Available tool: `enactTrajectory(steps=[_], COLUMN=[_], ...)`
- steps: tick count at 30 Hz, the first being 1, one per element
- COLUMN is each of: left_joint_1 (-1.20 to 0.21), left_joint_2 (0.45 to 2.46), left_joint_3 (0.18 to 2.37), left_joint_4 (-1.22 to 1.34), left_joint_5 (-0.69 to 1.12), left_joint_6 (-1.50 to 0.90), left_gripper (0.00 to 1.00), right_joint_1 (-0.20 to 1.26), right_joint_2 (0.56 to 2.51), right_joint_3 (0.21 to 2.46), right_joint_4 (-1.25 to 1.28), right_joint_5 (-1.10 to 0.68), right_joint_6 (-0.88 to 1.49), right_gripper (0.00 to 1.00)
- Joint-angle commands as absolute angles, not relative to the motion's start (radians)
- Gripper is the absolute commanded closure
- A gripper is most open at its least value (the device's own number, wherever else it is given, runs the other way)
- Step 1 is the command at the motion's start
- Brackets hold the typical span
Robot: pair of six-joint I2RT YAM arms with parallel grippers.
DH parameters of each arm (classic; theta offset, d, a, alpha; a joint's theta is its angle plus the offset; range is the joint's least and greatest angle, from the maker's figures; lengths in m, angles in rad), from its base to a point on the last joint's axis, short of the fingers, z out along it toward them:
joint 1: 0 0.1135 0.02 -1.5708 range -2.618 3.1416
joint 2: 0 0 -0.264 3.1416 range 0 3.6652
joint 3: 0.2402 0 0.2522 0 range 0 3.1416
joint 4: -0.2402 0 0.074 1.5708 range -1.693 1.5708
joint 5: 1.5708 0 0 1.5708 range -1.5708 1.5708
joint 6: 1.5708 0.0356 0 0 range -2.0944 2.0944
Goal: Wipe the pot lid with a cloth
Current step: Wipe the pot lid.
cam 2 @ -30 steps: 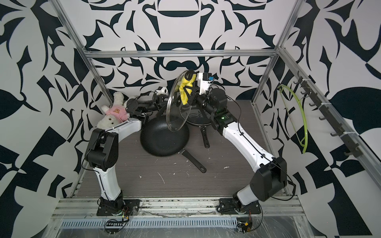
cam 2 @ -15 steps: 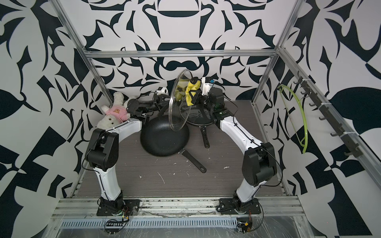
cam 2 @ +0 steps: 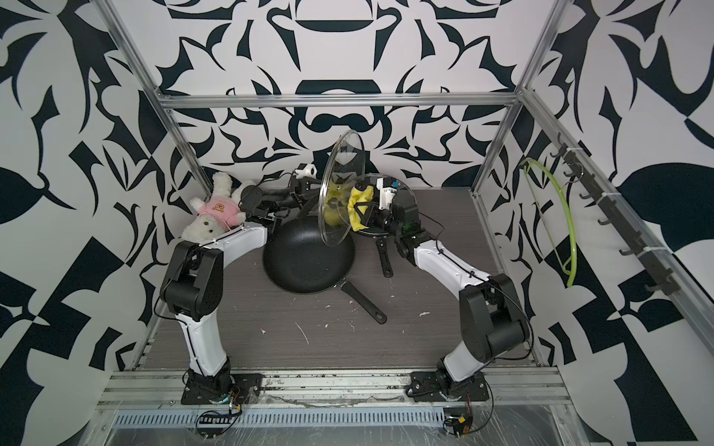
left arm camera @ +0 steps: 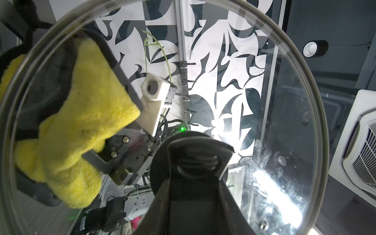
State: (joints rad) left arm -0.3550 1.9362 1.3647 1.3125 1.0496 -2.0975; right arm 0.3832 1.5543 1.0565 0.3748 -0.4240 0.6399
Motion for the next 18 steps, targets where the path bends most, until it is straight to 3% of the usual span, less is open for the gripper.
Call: enactTrajectory(steps=[1, 9, 18], left_joint_1=[-0.364, -0.364, -0.36], left_joint_2=[1.92, 1.947, 1.977], left_joint_3=[1.428, 1.437, 1.445], left_joint_4=[1.437, 1.437, 1.437], left_joint_5=[0.96, 0.928, 0.922], left_joint_6=[-2.24, -2.224, -2.215], left_gripper=[1.0, 1.0, 1.0], right_joint_1=[0.426, 0.545, 0.599], right_joint_2=[1.483, 1.357, 1.318], right_joint_3=[1.015, 0.98, 1.084], right_joint_4=[0.439, 0.391, 0.366], right_joint_5=[-0.484, -0.482, -0.51], right_joint_6=[0.639, 0.568, 0.543], right_gripper=[1.0, 1.0, 1.0])
